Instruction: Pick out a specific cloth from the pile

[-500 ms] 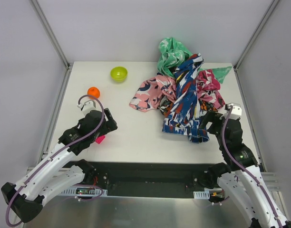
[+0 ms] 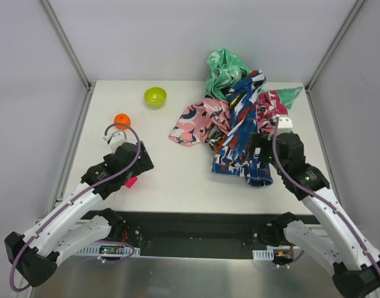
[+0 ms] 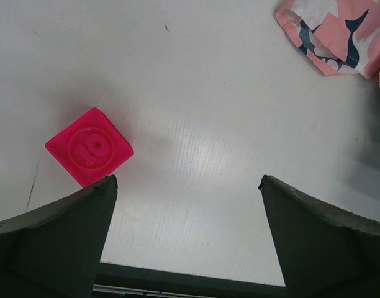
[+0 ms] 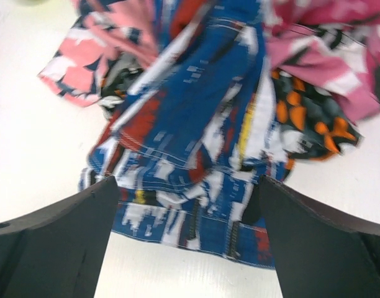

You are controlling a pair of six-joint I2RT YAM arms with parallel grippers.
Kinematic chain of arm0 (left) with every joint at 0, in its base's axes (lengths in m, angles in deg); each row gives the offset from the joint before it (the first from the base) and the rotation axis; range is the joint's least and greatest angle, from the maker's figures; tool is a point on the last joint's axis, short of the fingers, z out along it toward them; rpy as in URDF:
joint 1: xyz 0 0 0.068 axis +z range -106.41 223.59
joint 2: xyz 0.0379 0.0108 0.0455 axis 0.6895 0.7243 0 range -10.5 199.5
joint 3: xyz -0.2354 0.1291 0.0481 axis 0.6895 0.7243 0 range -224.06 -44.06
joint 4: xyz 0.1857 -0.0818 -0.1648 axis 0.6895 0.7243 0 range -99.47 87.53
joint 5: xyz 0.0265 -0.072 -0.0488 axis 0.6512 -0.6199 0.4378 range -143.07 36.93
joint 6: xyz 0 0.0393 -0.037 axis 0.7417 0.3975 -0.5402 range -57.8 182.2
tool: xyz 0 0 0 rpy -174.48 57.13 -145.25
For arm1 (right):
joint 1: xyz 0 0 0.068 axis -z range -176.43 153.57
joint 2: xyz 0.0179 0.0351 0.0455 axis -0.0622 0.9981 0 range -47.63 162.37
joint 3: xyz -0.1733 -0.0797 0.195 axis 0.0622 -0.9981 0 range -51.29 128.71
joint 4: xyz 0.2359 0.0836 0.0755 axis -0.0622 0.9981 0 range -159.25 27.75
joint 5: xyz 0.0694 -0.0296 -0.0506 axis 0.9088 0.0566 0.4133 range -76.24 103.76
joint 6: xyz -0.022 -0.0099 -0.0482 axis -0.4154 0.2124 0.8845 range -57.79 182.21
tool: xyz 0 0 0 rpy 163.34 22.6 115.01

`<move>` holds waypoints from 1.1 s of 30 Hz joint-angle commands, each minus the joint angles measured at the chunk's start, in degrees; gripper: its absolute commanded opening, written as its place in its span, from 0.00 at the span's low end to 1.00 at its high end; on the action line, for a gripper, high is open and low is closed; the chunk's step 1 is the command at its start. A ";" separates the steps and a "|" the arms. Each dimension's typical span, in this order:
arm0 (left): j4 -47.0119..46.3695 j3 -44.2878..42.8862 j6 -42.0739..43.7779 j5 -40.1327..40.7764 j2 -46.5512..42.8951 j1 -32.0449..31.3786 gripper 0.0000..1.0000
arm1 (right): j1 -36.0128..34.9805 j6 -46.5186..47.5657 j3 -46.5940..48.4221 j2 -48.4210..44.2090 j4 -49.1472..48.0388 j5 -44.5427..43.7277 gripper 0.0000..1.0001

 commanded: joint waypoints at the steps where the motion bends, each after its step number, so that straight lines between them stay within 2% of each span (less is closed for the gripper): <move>1: 0.09 0.60 -0.45 -0.46 -0.01 0.51 0.99 | -10.02 4.18 8.25 9.56 -2.27 -9.52 0.96; 5: 0.09 1.57 -0.71 -2.40 -1.59 0.51 0.99 | -17.77 3.84 16.78 23.18 -2.52 -24.05 0.96; 10: 0.18 2.53 -0.36 -3.63 -4.57 0.51 0.99 | -20.68 2.17 26.27 37.95 -2.00 -29.96 0.96; 17: 0.36 2.45 1.22 -4.95 -8.53 0.51 0.99 | -20.33 5.93 37.61 58.69 2.30 -30.85 0.96; 21: 0.36 1.83 1.31 -4.69 -9.68 0.51 0.99 | -17.96 4.02 46.40 69.69 7.31 -23.83 0.96; 26: 0.36 1.92 1.22 -4.86 -8.98 0.51 0.99 | -16.03 0.59 53.70 80.68 9.08 -16.28 0.96; 32: 0.36 0.95 1.48 -4.60 -6.69 0.51 0.99 | -15.94 -1.79 57.93 88.25 13.20 -24.16 0.96; 33: 0.36 0.95 1.40 -4.08 -6.34 0.51 0.99 | -15.85 -1.88 57.76 88.86 13.29 -24.78 0.98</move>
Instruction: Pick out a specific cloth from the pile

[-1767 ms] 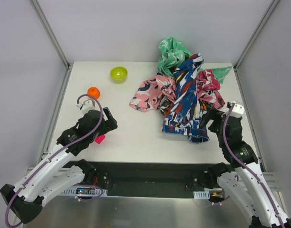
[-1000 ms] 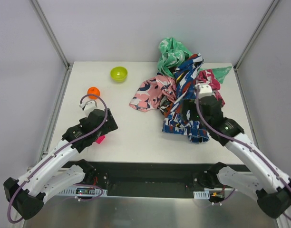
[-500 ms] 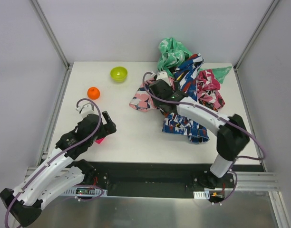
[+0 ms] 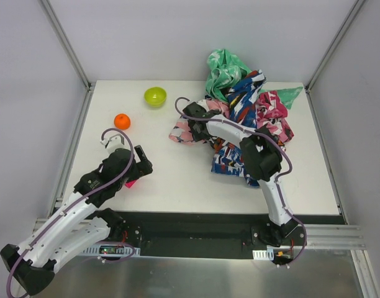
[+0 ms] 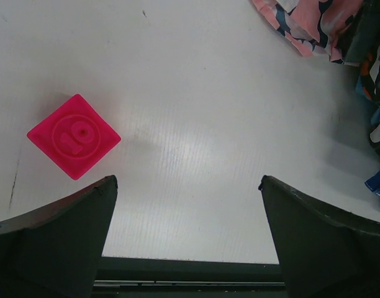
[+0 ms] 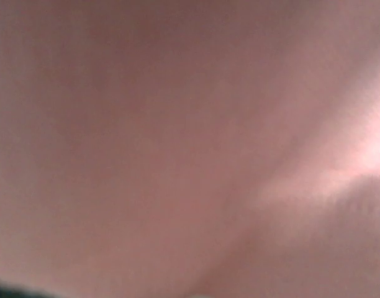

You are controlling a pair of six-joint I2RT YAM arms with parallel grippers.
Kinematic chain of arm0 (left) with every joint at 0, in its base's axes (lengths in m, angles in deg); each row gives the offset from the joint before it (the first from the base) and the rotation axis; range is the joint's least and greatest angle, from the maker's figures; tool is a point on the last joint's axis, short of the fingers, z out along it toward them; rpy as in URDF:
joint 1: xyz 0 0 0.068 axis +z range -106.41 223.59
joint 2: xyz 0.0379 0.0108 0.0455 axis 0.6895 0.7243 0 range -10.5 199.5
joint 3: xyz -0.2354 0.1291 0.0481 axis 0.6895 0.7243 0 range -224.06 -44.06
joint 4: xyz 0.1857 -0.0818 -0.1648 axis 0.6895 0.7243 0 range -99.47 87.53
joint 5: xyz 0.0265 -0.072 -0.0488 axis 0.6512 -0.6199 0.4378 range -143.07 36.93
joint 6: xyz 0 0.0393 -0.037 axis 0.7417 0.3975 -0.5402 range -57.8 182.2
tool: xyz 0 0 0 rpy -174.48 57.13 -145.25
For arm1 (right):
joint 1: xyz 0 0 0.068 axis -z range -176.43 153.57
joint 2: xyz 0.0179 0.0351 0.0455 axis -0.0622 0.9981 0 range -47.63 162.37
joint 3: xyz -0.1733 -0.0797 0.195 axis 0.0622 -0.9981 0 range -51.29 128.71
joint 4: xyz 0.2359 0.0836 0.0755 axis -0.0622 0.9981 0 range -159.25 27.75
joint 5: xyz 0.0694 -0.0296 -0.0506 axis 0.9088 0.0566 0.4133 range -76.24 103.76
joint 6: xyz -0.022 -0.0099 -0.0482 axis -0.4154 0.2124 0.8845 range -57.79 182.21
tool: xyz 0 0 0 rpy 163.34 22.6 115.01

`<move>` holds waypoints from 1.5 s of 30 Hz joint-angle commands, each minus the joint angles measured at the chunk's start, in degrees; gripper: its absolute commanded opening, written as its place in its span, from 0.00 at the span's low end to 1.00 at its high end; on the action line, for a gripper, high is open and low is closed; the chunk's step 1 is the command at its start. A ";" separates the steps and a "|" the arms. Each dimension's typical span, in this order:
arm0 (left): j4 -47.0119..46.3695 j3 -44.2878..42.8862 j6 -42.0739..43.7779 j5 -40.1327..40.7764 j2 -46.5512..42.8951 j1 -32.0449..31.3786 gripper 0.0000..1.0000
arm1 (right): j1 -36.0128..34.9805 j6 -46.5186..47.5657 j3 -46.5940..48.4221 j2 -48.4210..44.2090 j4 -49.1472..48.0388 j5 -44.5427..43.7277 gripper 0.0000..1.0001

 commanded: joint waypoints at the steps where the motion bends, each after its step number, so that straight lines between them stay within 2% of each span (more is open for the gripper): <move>1: 0.27 -1.87 1.02 1.15 1.61 0.51 0.99 | -0.07 -3.34 1.63 3.12 5.01 -2.68 0.97; 3: 0.27 -2.04 0.85 2.12 2.49 0.51 0.99 | -0.07 -5.01 0.40 3.30 5.45 -3.48 0.78; 6: 0.36 -2.22 1.02 2.04 3.55 0.51 0.99 | 0.11 -5.81 -1.45 2.25 5.28 -3.92 0.38; 10: 0.27 -2.31 1.02 2.74 3.99 0.51 0.99 | 0.46 -2.04 -2.42 -1.26 2.91 -2.87 0.01; 14: 0.27 -2.13 1.02 2.65 4.17 0.51 0.99 | 0.28 2.27 -2.42 -8.28 -1.30 1.52 0.01; 20: 0.18 -1.69 0.85 2.83 4.61 0.51 0.99 | 0.89 9.29 -2.95 -18.92 -5.70 0.21 0.00; 25: -0.08 -3.97 1.55 1.08 7.32 0.51 0.99 | 7.65 10.55 -3.65 -26.48 -5.88 3.19 0.00; 32: -2.97 -9.42 5.50 -1.74 16.28 0.42 0.99 | 26.27 0.90 -4.88 -30.89 -6.67 21.80 0.00; 37: -10.09 -13.37 9.89 -9.72 25.59 0.42 0.99 | 38.06 -14.74 -5.58 -25.19 -8.08 43.07 0.00; 40: -15.10 -16.27 12.44 -15.70 31.75 0.42 0.99 | 41.85 -21.87 -6.55 -19.57 -7.82 47.84 0.00; 45: -21.60 -23.47 14.20 -24.85 43.87 -0.11 0.99 | 44.84 -27.33 -7.34 -12.27 -6.94 47.49 0.01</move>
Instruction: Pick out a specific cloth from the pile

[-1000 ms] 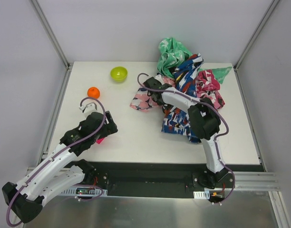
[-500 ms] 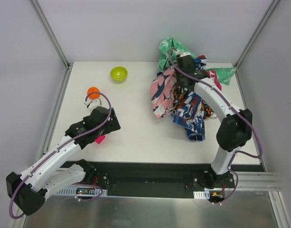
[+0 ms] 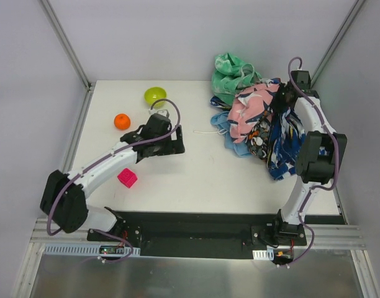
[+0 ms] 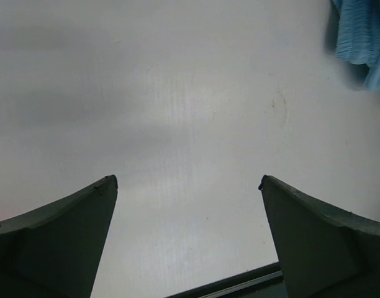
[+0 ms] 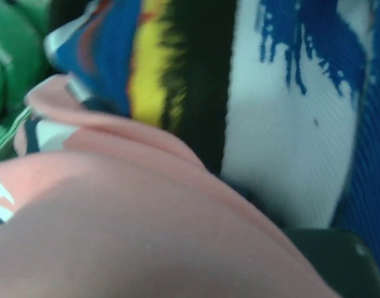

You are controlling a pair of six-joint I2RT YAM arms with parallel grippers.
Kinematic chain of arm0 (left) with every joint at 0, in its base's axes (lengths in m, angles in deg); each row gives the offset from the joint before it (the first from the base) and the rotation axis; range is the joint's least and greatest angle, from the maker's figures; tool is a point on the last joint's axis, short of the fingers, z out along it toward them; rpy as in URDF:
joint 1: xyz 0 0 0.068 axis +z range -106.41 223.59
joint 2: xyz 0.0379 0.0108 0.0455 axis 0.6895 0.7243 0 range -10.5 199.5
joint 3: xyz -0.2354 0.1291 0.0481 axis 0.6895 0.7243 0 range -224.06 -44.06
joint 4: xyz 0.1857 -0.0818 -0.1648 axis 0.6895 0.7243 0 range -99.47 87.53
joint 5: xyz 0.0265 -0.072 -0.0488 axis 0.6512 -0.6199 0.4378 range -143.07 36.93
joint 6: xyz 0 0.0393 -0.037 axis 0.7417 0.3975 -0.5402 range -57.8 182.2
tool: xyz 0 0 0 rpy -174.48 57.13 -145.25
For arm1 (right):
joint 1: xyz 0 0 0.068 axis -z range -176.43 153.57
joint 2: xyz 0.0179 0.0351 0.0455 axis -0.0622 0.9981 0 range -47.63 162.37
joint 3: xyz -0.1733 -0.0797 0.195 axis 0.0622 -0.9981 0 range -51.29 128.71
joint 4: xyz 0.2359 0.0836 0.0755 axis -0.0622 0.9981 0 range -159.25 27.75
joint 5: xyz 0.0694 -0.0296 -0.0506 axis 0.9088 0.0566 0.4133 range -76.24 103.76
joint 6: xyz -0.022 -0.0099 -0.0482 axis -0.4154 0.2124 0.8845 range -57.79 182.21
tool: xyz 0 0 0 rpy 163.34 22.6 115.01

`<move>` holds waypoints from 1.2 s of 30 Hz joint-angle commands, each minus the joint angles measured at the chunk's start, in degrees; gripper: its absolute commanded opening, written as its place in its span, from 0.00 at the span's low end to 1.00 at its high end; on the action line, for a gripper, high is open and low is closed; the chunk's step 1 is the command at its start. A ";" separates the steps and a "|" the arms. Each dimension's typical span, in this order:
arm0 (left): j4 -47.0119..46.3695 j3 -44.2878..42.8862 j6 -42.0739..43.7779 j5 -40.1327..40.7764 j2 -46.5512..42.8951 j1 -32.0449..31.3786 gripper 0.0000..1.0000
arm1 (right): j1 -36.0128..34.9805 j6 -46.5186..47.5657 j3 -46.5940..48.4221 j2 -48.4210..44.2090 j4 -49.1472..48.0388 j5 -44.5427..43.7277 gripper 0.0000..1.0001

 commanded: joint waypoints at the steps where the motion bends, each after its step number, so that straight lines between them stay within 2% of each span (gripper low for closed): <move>1: -8.80 -7.96 3.58 -10.89 9.06 -0.26 0.99 | 2.28 -10.06 -1.64 7.52 -1.45 1.38 0.01; 5: -10.83 -15.35 2.88 -15.20 19.00 -1.40 0.99 | 4.66 -14.20 -1.90 11.13 -0.57 1.12 0.01; 11: -13.11 -25.89 4.55 -17.39 32.54 -5.36 0.99 | 6.68 -15.52 -2.25 12.89 0.83 0.76 0.01; 15: -15.31 -32.40 2.80 -20.82 40.71 -6.50 0.97 | 8.09 -16.84 -3.22 13.68 0.75 1.46 0.01; 24: -20.58 -42.69 -3.44 -21.80 54.95 -8.79 0.92 | 9.32 -18.95 -4.62 15.26 -1.10 4.28 0.01; 29: -24.45 -46.20 -7.74 -21.79 59.62 -9.23 0.86 | 10.29 -19.83 -6.03 15.53 -2.59 5.24 0.01; 33: -28.84 -46.83 -11.70 -24.35 62.43 -9.84 0.76 | 10.38 -20.27 -7.17 15.71 -3.47 6.21 0.01; 34: -29.46 -46.91 -11.88 -24.69 62.70 -9.93 0.70 | 10.38 -20.53 -7.70 15.71 -3.73 6.13 0.01; 36: -30.52 -47.00 -12.32 -25.92 63.05 -10.11 0.53 | 10.38 -20.71 -8.49 15.53 -4.44 6.04 0.01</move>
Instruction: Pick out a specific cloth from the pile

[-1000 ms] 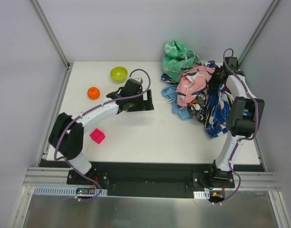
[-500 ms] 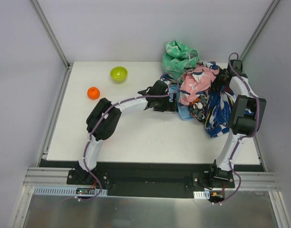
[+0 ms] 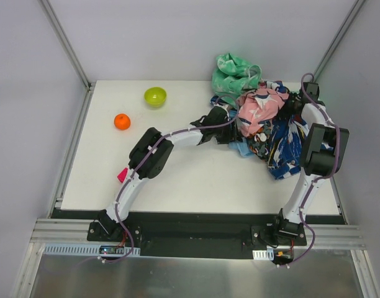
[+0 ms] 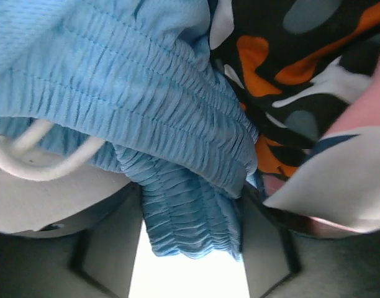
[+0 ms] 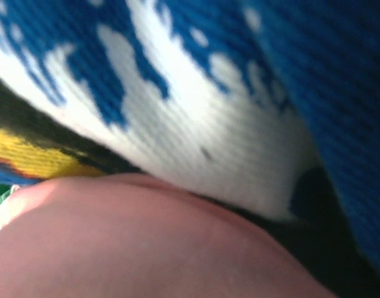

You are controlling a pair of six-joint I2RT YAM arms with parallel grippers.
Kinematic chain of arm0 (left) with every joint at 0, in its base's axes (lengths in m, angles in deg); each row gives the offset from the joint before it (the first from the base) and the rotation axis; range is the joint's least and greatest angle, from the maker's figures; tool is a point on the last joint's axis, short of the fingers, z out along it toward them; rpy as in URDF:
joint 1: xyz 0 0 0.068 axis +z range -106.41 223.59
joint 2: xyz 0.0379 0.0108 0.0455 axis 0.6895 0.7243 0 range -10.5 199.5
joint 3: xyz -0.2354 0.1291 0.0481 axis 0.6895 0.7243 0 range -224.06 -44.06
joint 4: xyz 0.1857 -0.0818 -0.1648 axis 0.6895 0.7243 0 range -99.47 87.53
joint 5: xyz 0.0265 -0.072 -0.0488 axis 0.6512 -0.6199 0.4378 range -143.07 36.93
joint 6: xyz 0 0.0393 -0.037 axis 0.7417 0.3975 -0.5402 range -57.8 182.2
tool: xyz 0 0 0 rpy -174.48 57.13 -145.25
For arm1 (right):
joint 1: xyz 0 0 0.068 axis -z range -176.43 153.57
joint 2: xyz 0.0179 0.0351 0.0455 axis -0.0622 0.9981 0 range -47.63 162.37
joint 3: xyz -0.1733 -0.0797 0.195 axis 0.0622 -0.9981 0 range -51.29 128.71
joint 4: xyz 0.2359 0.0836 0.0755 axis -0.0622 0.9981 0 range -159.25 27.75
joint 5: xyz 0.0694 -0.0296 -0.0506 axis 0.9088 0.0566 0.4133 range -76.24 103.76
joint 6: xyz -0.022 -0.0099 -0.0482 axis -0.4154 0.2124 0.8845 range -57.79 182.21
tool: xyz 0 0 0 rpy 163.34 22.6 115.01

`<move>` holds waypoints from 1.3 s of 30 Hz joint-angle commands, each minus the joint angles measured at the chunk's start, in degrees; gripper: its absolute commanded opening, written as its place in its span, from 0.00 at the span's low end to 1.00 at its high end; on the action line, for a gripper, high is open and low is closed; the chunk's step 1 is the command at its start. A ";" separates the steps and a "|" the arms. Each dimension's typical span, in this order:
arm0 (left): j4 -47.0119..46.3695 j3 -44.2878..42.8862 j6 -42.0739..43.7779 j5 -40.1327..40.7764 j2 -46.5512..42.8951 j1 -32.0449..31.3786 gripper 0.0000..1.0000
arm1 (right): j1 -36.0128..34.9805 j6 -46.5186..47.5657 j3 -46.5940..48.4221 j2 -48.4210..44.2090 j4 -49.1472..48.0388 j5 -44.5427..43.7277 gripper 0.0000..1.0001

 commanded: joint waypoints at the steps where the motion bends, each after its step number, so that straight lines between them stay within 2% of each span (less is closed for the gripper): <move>1: -3.09 -0.73 -2.99 -3.70 2.14 -1.30 0.37 | 2.09 -1.70 -5.08 5.85 4.08 -11.73 0.01; 3: -3.09 1.10 -1.94 -2.74 0.30 -1.21 0.06 | 2.09 -1.26 -5.26 5.67 4.08 -12.34 0.01; 4: -3.01 3.12 -1.41 -0.65 -1.45 -1.30 0.00 | 2.09 -0.91 -5.35 5.58 4.08 -12.78 0.01; 10: -4.23 19.90 4.47 13.68 -19.54 0.10 0.00 | 2.79 1.29 -5.35 5.06 4.78 -13.31 0.01; 14: -4.41 31.94 8.25 21.77 -36.93 3.00 0.00 | 2.97 4.36 -5.00 3.65 6.98 -16.55 0.01; 18: -1.35 37.49 14.74 29.23 -50.66 4.68 0.00 | 2.97 7.44 -5.61 1.90 8.83 -21.48 0.01; 22: 1.30 38.82 19.23 37.50 -62.17 4.68 0.00 | 2.97 8.06 -5.96 0.66 9.79 -23.86 0.01; 29: 2.09 36.72 25.92 40.33 -74.67 4.68 0.00 | 2.97 8.59 -5.52 -0.30 10.68 -23.77 0.01; 33: 2.62 34.43 28.21 38.84 -77.58 4.68 0.00 | 2.80 9.55 -6.66 -1.36 10.68 -23.69 0.04; 39: 4.64 28.02 30.58 33.66 -75.65 4.68 0.00 | 1.48 14.73 -6.84 -3.73 9.80 -21.75 0.04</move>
